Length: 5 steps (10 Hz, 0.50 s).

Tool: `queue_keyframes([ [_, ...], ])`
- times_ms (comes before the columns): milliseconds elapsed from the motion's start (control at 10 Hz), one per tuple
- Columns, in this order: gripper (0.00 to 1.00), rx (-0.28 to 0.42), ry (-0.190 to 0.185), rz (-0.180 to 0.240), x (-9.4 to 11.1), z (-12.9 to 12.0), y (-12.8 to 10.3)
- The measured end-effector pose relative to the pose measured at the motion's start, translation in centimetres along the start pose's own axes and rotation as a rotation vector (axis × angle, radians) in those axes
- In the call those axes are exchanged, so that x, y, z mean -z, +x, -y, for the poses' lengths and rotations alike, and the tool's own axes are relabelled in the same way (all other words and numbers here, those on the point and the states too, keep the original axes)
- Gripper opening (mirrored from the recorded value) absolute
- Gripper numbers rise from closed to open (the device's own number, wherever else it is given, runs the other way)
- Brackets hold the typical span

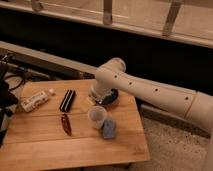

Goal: Place the pepper in the ceramic cup

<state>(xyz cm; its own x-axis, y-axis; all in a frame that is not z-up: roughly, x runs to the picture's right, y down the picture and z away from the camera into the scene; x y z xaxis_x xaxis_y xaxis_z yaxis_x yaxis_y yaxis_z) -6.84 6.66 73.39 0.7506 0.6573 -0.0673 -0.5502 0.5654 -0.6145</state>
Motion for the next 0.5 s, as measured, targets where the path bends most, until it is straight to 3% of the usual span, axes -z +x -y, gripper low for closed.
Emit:
queue_keyframes([
  [500,0.8,0.0,0.0,0.0,-0.01,0.0,0.0],
])
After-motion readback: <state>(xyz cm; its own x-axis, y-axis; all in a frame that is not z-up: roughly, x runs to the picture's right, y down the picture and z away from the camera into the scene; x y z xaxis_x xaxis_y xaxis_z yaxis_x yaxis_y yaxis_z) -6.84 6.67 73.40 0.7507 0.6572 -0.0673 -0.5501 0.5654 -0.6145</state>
